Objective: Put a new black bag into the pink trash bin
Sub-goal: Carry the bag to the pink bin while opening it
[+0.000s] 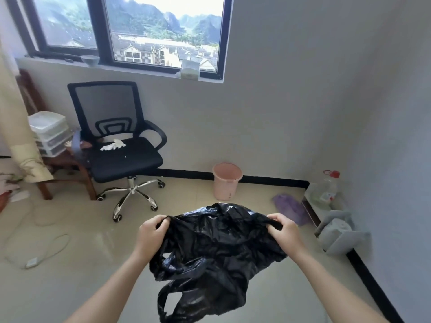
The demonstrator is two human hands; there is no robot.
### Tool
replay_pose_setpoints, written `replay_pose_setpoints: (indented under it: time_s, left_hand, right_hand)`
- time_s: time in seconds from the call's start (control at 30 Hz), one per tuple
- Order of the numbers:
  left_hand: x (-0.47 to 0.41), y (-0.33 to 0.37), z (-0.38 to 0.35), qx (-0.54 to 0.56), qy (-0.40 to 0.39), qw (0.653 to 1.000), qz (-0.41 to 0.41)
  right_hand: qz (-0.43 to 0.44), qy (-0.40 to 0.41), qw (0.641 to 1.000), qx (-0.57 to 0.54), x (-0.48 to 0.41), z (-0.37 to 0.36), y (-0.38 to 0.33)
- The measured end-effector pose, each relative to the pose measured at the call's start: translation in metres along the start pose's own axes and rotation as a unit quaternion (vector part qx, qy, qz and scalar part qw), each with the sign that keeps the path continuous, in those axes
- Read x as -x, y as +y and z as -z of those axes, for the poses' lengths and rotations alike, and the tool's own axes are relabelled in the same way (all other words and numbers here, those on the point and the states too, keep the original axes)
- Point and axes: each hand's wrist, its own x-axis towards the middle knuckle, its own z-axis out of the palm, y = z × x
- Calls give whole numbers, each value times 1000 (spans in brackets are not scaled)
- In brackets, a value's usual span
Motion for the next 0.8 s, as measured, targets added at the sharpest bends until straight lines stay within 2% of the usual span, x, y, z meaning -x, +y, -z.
replay_pose_setpoints:
  time_s: [0.17, 0.37, 0.63, 0.8]
  left_hand:
    - [-82, 17, -36, 0, 40, 999, -4]
    - [-162, -6, -69, 7, 67, 996, 51]
    - [-277, -11, -117, 19, 40, 996, 81]
    - [-369, 5, -158, 26, -2, 997, 70]
  right_hand:
    - [13, 4, 1000, -24, -100, 2, 0]
    - [-16, -26, 1000, -4, -199, -32, 19]
    - [-42, -33, 996, 65, -309, -50, 27]
    - [-78, 11, 992, 95, -377, -38, 37]
